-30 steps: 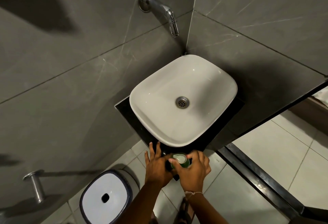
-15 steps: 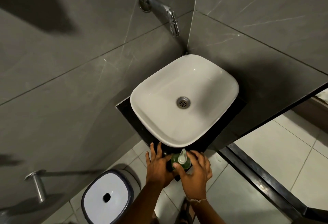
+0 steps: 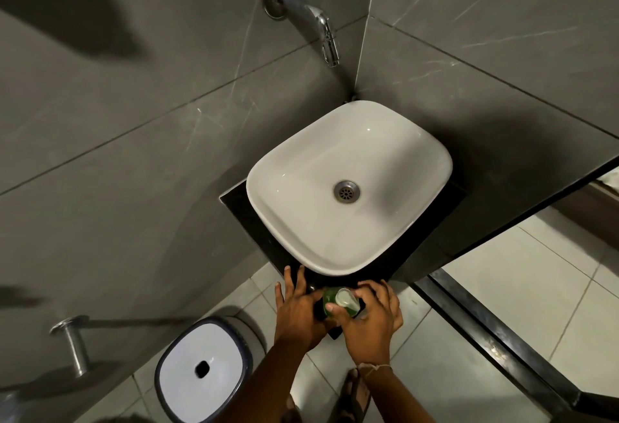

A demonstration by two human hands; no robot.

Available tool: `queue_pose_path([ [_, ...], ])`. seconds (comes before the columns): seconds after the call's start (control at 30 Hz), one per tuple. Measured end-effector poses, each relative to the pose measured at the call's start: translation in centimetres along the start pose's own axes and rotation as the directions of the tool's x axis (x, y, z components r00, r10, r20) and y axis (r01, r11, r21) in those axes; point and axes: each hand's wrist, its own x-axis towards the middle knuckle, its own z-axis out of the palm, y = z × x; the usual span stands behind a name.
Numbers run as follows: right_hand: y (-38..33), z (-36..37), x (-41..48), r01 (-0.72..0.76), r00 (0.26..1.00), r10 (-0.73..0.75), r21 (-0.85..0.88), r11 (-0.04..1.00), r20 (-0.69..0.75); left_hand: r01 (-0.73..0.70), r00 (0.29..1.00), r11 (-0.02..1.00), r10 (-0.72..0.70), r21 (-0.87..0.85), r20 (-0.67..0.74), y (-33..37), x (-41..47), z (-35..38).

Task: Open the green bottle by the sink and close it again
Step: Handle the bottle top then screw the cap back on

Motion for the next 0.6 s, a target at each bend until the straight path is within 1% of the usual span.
queue_pose_path([
  [0.2,-1.2,0.6,-0.4,-0.095,0.994,0.096,0.029,0.995,-0.043,0.006,1.0,1.0,-0.006,-0.007,-0.011,-0.1,0.0,0.2],
  [0.23,-1.0,0.5,-0.5,-0.08,0.996,0.081,0.032,0.996,-0.027,0.003,1.0,1.0,-0.003,-0.012,-0.014,-0.1,0.0,0.2],
  [0.3,-0.4,0.2,-0.6,-0.002,1.0,0.001,0.047,0.999,0.023,-0.004,1.0,1.0,0.004,-0.012,-0.011,-0.2,0.0,0.2],
  [0.37,-0.1,0.0,-0.4,0.051,0.998,-0.053,0.048,0.997,0.036,-0.008,1.0,1.0,0.008,0.0,0.0,-0.3,0.1,0.2],
  [0.4,0.0,0.1,-0.3,0.044,0.999,-0.044,0.03,0.999,0.025,-0.008,1.0,1.0,0.008,0.004,0.001,-0.3,0.1,0.3],
  [0.5,-0.7,0.6,-0.3,-0.064,0.998,0.064,-0.031,0.997,0.001,-0.004,1.0,1.0,0.004,0.007,-0.012,-0.4,0.1,0.4],
  [0.6,-1.2,1.3,-0.6,-0.122,0.992,0.121,-0.02,0.992,-0.027,0.0,1.0,1.0,0.0,0.03,-0.008,-0.4,0.2,0.4],
])
